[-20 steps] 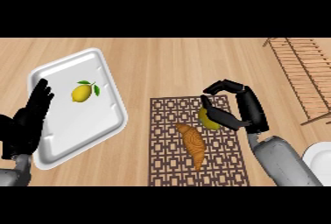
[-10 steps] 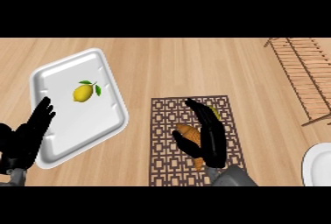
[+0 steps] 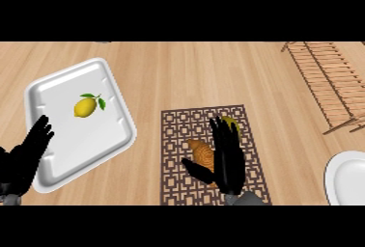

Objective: Pick the croissant from the placemat and place it in the tiered shelf

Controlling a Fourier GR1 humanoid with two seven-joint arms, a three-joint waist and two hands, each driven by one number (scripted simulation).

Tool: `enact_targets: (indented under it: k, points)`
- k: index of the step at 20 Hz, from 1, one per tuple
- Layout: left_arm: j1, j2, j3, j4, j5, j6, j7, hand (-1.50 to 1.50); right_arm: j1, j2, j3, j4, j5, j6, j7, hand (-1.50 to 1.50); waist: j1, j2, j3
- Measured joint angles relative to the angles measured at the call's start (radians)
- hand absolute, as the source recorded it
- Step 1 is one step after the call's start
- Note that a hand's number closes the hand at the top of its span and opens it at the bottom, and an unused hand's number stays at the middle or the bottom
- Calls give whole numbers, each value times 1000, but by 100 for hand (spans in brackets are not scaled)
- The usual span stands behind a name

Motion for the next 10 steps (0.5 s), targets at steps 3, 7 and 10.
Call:
enact_targets:
  k: [3,7,10]
  points:
    - [0,1,1,-2,2,-5,1,0,-15,14,13,8,98,155,130,-150,3,-2,-1]
    - [2,-9,-5,0,-4,-4,-10,0,-34,17,47,-18,188,399,303,-150,12,-4,-3]
    - [-1,-9,-6,-1,-2,-18,-15,0,-65,21,86,-71,220,591,432,-150,27,1,0]
